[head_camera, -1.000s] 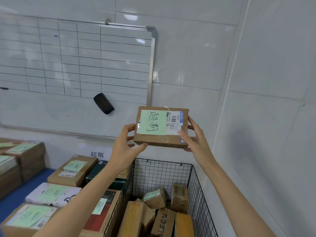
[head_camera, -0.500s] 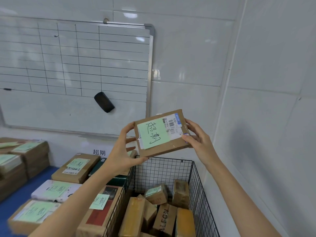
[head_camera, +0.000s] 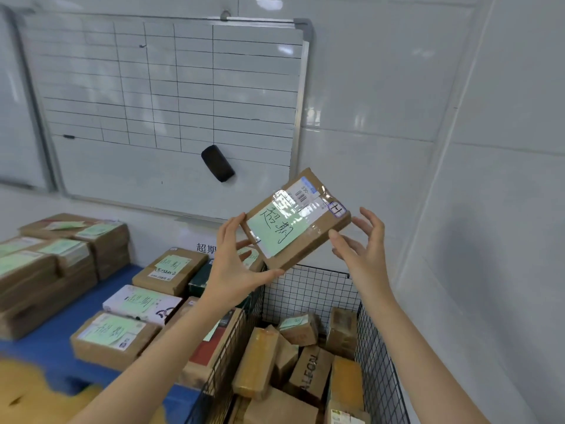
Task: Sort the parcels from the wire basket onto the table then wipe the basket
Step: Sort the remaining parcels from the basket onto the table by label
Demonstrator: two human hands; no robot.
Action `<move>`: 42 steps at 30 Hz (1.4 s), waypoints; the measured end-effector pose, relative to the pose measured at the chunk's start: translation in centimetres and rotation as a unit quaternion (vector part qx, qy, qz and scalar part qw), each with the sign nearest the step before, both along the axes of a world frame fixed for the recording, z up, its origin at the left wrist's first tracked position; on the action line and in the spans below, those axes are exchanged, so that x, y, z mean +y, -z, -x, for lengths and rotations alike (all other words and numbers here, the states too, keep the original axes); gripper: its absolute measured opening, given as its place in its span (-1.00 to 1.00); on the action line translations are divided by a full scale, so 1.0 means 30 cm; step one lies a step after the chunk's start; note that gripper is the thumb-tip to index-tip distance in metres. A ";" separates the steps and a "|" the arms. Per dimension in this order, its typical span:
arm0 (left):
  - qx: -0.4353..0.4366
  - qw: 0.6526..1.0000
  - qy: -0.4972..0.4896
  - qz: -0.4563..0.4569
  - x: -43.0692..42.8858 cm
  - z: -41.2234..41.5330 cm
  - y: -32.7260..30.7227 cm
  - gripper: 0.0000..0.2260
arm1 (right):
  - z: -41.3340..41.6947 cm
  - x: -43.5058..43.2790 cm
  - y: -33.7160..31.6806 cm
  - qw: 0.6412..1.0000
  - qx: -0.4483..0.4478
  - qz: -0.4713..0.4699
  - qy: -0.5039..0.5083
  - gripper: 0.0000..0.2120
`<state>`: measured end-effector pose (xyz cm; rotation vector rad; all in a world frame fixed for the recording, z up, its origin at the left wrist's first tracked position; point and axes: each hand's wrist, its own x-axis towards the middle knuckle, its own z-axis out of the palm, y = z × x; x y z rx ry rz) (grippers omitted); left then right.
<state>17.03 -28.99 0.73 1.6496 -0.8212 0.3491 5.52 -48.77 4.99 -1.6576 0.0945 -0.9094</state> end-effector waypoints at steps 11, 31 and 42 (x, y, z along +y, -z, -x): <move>0.048 0.994 -0.089 0.047 0.228 0.070 0.026 -0.20 | -0.141 0.266 0.077 0.991 0.024 0.021 -0.129 -0.34; 0.043 0.980 -0.191 0.043 0.974 -0.188 0.042 -0.53 | -0.508 0.942 0.058 0.953 0.112 0.040 -0.279 -0.36; 0.095 0.995 -0.036 0.015 1.290 -0.468 0.056 -0.55 | -0.704 1.225 0.087 0.970 0.124 0.018 -0.208 -0.45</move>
